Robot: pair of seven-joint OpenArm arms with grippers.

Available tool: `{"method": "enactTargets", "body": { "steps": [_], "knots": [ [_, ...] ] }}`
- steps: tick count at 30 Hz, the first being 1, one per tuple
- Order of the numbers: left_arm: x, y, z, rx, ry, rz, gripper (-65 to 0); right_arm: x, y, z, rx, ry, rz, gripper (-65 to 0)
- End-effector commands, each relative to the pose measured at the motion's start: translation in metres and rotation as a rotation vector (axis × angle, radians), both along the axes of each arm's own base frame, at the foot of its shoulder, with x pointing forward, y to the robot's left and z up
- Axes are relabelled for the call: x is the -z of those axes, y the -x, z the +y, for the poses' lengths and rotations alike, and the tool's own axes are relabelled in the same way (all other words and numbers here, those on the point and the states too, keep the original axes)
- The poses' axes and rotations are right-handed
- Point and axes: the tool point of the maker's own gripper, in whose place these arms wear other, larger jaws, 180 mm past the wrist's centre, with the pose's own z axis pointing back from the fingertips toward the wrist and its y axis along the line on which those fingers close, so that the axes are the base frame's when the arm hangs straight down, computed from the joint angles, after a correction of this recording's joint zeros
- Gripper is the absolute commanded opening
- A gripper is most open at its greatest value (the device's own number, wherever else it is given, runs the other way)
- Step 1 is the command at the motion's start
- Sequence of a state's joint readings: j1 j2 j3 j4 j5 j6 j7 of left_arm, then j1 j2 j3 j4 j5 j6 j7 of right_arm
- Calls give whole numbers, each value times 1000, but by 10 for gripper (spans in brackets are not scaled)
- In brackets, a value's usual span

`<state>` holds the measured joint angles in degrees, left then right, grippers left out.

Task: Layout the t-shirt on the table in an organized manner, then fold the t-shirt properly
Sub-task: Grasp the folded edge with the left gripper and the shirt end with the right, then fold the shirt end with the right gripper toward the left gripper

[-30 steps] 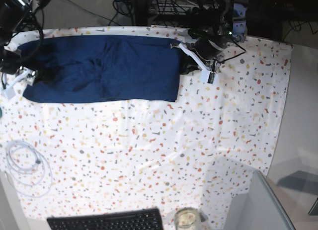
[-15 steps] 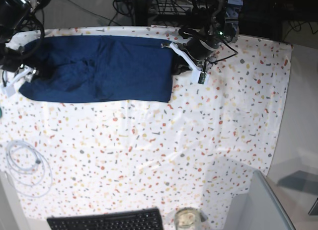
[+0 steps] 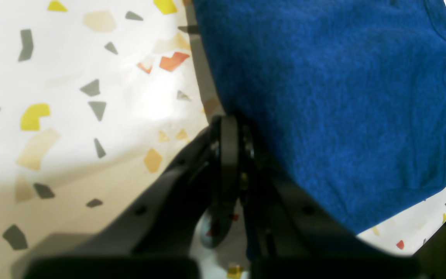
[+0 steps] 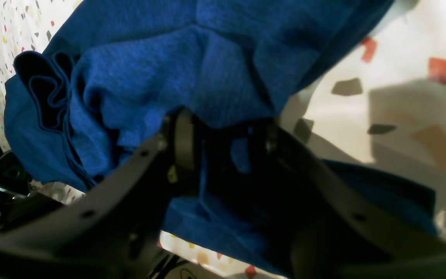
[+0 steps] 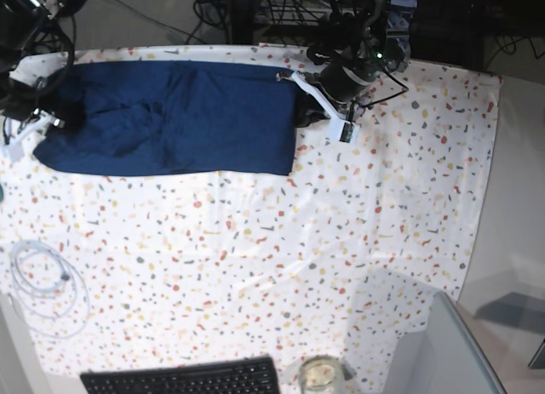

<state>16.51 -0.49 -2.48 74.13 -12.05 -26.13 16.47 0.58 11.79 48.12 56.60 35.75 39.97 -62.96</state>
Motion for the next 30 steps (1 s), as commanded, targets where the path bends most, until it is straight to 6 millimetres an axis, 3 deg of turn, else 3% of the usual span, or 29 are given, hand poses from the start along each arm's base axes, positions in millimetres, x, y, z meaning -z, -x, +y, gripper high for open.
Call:
{"method": "enactTargets", "body": {
  "steps": [1,4,10,15,23,26,30],
  "knots": [
    [3,5,0,18,-11,18,-650,-6,-8,-6,0,13,-21,-513],
    [3,5,0,18,-11,18,-650,-6,-8,-6,0,13,-23,-648],
    [3,5,0,18,-11,18,-650,-10,-14,-5,-18,19,-29,-650],
    [2,5,-2,21,-10,16,-650,-30,-21,3,-163,112,-45,-650],
    [1,5,-5,29,-6,14,-650,-51,-18,57,-335,141,-51,-650],
    [1,5,-5,29,-6,14,-650,-57,-10,70,-361,148,-49,-650],
    [1,5,-5,29,-6,14,-650,-70,-16,87,-360,157,-107,-650]
  ]
}}
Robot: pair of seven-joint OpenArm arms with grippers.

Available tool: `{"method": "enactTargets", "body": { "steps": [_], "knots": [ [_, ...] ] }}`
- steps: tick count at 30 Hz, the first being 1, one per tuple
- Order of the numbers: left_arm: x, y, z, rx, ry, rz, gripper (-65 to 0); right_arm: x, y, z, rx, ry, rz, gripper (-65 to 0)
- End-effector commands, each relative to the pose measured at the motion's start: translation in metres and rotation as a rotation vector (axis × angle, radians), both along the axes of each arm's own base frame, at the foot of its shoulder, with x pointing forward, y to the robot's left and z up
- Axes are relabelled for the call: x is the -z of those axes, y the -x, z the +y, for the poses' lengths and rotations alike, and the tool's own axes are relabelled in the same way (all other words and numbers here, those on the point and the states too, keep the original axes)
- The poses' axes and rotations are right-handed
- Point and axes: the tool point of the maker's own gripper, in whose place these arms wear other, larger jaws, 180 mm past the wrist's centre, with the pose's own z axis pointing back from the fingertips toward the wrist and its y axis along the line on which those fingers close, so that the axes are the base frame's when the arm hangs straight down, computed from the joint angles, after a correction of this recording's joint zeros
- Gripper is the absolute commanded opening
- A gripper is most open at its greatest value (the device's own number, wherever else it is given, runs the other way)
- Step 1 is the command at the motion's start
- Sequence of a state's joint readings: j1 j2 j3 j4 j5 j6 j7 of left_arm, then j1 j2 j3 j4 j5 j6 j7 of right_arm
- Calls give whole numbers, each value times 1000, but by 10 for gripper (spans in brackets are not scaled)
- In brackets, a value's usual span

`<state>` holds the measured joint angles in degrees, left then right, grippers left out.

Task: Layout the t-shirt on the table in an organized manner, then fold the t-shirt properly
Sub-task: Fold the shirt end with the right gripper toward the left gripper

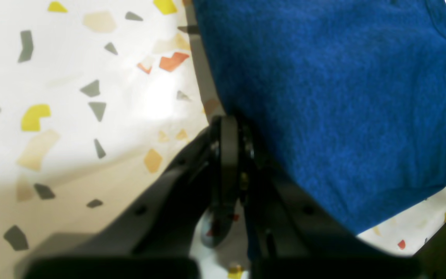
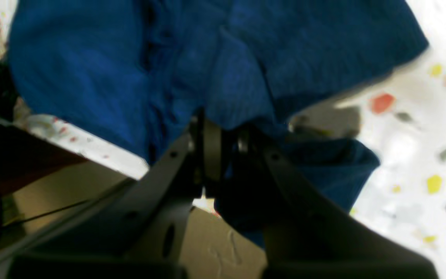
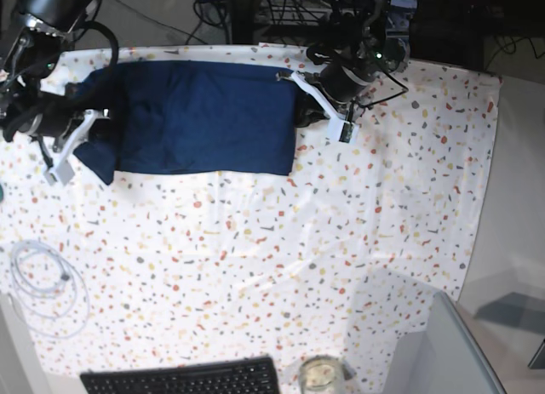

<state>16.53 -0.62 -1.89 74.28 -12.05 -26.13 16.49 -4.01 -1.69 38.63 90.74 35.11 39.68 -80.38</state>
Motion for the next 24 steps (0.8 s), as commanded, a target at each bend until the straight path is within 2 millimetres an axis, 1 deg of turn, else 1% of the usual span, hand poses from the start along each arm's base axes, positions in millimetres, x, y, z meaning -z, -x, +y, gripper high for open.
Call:
{"method": "enactTargets", "body": {
  "steps": [1,5,8,14,21,24],
  "knots": [
    [1,5,-3,19,-7,15,-650,-10,-9,2,-4,-2,-51,-650],
    [1,5,-3,19,-7,15,-650,-16,-15,34,-114,-12,-74,-650],
    [1,5,-3,19,-7,15,-650,-17,-10,59,-178,-32,-77,-650],
    [2,6,-2,19,-8,17,-650,-26,-9,95,-267,-58,-105,-650],
    [2,6,-2,19,-8,17,-650,-26,-2,125,-326,-98,-75,-650],
    [2,6,-2,19,-8,17,-650,-29,-2,147,-373,-125,-93,-648]
  ]
}}
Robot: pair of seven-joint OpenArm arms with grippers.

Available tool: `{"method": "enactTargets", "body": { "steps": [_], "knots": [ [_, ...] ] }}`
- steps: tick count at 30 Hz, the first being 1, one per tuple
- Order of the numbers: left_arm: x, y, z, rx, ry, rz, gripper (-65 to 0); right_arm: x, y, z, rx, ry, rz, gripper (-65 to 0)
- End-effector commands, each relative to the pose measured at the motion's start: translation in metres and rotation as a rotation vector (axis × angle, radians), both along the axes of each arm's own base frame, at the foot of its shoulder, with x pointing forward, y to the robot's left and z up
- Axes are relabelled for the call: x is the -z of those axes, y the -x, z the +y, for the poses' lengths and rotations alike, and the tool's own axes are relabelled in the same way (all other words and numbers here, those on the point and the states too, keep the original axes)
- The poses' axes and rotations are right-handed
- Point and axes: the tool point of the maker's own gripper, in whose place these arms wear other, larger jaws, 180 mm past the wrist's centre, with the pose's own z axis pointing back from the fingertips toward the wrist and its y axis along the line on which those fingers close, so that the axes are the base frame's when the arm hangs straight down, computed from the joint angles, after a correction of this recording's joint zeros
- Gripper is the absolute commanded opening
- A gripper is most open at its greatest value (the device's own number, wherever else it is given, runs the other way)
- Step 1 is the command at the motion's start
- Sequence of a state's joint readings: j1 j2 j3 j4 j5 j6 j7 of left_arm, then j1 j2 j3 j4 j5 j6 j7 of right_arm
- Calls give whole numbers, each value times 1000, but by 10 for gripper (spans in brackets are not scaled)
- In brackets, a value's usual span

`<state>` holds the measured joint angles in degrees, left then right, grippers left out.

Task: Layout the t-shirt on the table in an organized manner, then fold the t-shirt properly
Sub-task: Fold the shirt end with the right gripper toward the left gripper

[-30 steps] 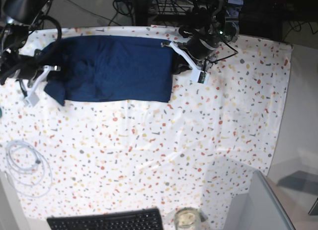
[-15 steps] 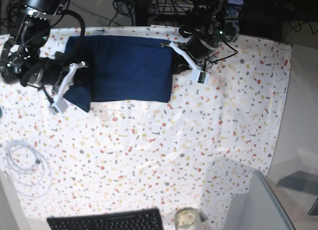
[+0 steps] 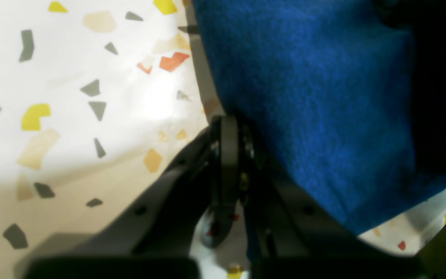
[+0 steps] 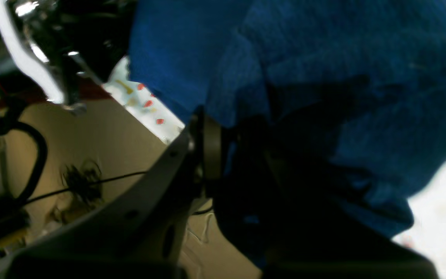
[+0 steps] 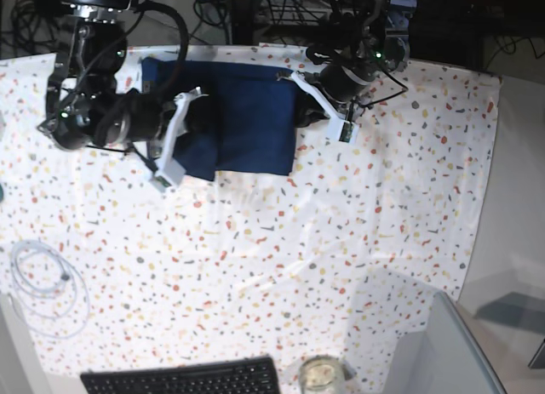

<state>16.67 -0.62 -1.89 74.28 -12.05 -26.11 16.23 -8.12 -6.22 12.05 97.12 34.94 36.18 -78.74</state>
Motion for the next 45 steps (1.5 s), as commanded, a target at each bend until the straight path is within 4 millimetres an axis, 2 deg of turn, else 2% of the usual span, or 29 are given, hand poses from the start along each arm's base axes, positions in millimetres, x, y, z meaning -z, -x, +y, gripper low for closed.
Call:
{"method": "enactTargets", "body": {
  "steps": [1,5,13,16,19,24,27,32,34,39,42,45],
  "knots": [
    [2,5,-2,21,-10,18,-650,-12,-10,11,13,-46,-41,-648],
    [2,5,-3,23,-9,18,-650,-12,-13,17,16,-61,-46,-647],
    [1,5,-3,23,-9,17,-650,18,-13,24,4,-87,77,-648],
    [1,5,-3,25,-7,16,-650,18,-14,24,2,-87,77,-648],
    [1,6,-5,31,-6,18,-650,16,-12,34,-41,-86,70,-648],
    [2,17,-29,141,-3,21,-650,12,-14,39,-95,-72,50,-648],
    [2,21,-35,169,-3,23,-650,6,-18,37,-91,-67,23,-650],
    [3,22,-34,169,-4,26,-650,-5,-25,33,-92,-50,-27,-650],
    [3,21,-32,163,-6,26,-650,-4,-25,28,-93,-38,-28,-650],
    [0,10,-11,102,-25,9,-650,1,-17,25,-92,-31,-9,-650],
    [-9,4,-12,104,-25,-22,-650,2,-15,26,-98,-30,-2,-650],
    [-16,6,-13,105,-22,-39,-650,4,-9,27,-108,-28,13,-650]
  ]
}}
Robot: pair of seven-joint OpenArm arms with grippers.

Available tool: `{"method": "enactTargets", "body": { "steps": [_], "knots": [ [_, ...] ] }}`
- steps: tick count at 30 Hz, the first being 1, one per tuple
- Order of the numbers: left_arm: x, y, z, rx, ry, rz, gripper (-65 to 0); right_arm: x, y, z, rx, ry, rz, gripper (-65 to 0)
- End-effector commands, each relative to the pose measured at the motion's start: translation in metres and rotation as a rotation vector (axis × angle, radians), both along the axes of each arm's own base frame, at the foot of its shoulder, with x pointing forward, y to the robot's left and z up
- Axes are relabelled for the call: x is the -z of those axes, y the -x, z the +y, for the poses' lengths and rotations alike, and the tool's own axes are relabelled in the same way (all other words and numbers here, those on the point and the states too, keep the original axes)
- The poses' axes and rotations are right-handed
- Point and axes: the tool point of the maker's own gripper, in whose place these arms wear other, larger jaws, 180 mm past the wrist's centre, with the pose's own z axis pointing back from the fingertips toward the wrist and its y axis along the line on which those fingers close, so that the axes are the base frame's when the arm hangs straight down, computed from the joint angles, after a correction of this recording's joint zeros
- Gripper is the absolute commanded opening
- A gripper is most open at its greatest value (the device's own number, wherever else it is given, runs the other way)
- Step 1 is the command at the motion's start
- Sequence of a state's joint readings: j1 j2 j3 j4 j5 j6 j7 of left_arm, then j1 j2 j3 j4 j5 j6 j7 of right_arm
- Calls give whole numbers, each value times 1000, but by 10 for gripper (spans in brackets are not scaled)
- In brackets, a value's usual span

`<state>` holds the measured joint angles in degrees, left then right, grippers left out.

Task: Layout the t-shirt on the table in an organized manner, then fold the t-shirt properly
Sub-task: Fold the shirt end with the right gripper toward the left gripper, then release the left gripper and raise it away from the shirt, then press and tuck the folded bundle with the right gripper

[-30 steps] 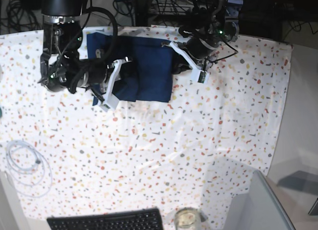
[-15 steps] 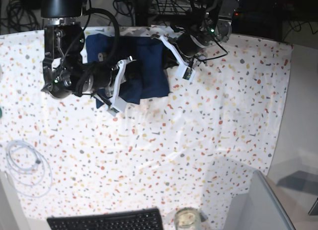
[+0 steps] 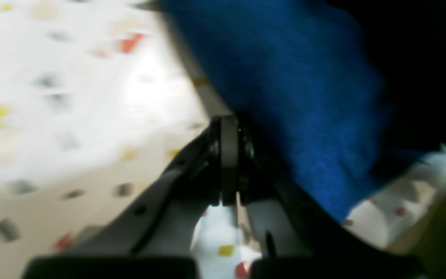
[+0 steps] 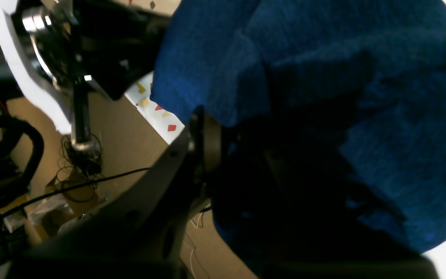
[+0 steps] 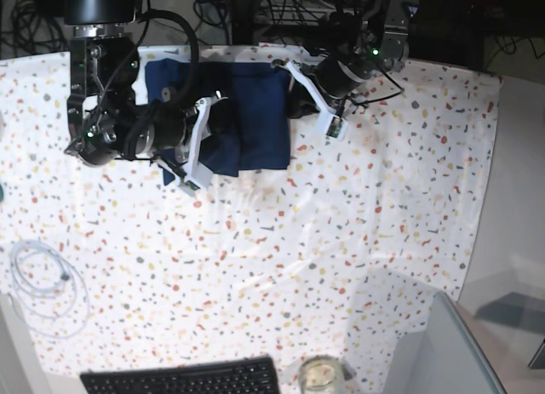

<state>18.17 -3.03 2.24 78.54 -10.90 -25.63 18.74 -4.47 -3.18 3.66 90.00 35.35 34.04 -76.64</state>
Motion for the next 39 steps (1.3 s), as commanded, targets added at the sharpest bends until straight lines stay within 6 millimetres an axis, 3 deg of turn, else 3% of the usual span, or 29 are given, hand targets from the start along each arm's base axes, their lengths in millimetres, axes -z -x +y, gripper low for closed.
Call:
{"method": "enactTargets", "body": {
  "steps": [1,7,11,16,21,25,32,39],
  "knots": [
    [-13,-5,-5,2,31,-42,-650,-8,-5,5,-2,-23,-22,-650],
    [-14,8,29,23,-47,-47,-650,-7,-4,6,2,-29,-18,-650],
    [-14,23,79,-53,-125,-27,-650,-8,-6,6,2,-28,-24,-644],
    [-23,34,159,-229,-233,-27,-650,-8,-9,6,1,-29,-27,-642],
    [-30,44,207,-341,-295,-24,-650,3,-3,8,-7,-29,27,-642],
    [-33,47,220,-373,-313,-24,-650,0,-4,17,-6,-52,26,-644],
    [-31,47,216,-369,-305,-21,-650,-3,-8,19,-10,-54,17,-647],
    [-32,44,216,-370,-305,-26,-650,-5,-3,36,-95,-51,2,-644]
  ]
}}
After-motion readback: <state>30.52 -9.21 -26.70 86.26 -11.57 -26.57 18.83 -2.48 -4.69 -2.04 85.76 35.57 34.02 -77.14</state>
